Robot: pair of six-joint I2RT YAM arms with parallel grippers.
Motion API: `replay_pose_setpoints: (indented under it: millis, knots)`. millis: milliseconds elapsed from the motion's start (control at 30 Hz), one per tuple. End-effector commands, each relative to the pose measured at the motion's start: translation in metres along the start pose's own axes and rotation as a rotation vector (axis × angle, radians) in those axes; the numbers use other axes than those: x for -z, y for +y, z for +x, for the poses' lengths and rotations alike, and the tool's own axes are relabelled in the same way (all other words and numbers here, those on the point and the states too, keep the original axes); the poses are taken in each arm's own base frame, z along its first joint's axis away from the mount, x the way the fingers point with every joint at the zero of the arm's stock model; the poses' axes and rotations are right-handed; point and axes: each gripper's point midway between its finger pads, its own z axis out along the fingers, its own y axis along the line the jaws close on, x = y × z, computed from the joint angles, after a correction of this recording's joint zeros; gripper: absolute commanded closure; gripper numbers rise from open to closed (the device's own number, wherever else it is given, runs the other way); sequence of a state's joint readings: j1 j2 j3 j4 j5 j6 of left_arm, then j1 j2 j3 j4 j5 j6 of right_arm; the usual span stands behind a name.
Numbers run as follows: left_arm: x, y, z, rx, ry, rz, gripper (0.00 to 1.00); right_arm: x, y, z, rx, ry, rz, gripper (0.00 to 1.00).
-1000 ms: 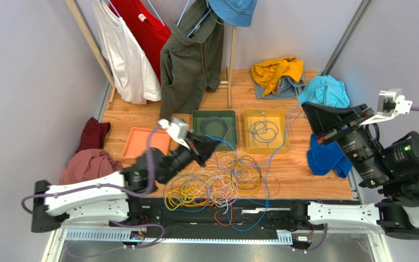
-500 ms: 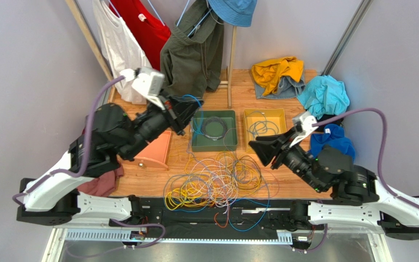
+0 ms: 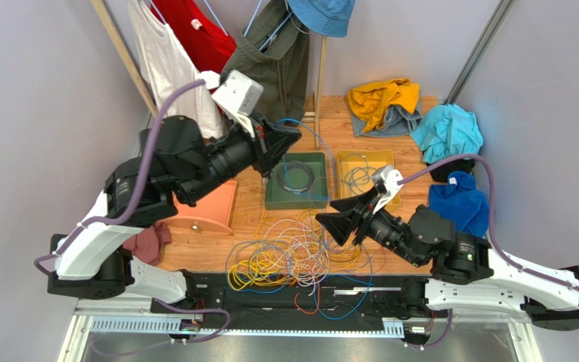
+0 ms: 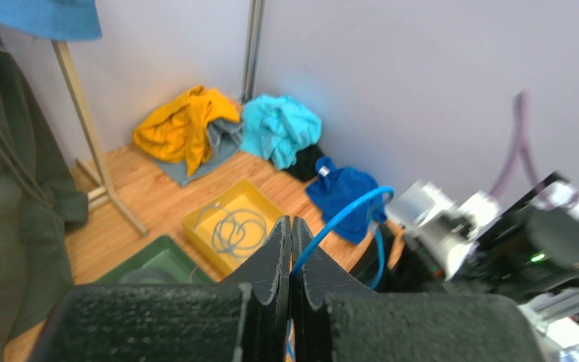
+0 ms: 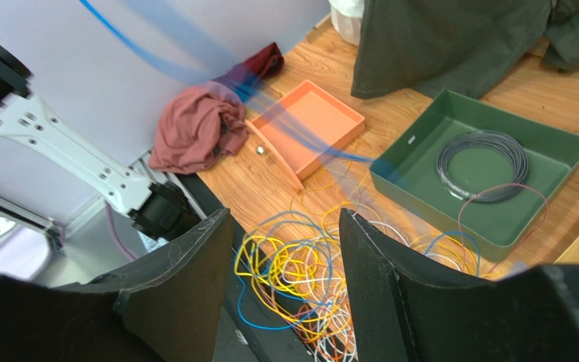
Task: Untangle the cables
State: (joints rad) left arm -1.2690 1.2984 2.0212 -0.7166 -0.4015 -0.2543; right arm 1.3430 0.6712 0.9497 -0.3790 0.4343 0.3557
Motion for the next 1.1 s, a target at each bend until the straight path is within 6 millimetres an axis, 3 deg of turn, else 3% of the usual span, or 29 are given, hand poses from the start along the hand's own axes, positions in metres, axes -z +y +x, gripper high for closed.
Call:
replay_pose_setpoints:
  millis: [0, 133, 367, 567, 867, 933, 1067]
  knots:
    - [0.009, -0.012, -0.032, -0.002, -0.060, 0.071, 1.00, -0.008, -0.007, 0.009, -0.014, -0.026, 0.031, 0.41]
    - [0.008, -0.020, -0.039, 0.000, -0.071, 0.105, 1.00, -0.008, -0.018, 0.009, -0.013, -0.055, 0.077, 0.42]
    - [0.010, -0.015, -0.052, -0.024, -0.095, 0.076, 1.00, -0.003, -0.025, 0.018, -0.013, -0.044, 0.087, 0.42]
    - [0.017, -0.019, -0.071, -0.009, -0.140, 0.105, 1.00, -0.011, -0.039, 0.052, -0.003, 0.016, 0.143, 0.43]
    - [0.027, -0.020, -0.080, 0.004, -0.161, 0.123, 1.00, -0.017, -0.073, 0.090, 0.027, 0.051, 0.305, 0.48]
    - [0.028, -0.020, -0.081, 0.006, -0.164, 0.125, 1.00, -0.018, -0.076, 0.094, 0.024, 0.054, 0.318, 0.50]
    - [0.026, -0.016, -0.078, -0.011, -0.156, 0.104, 1.00, -0.016, -0.063, 0.088, -0.010, 0.048, 0.243, 0.49]
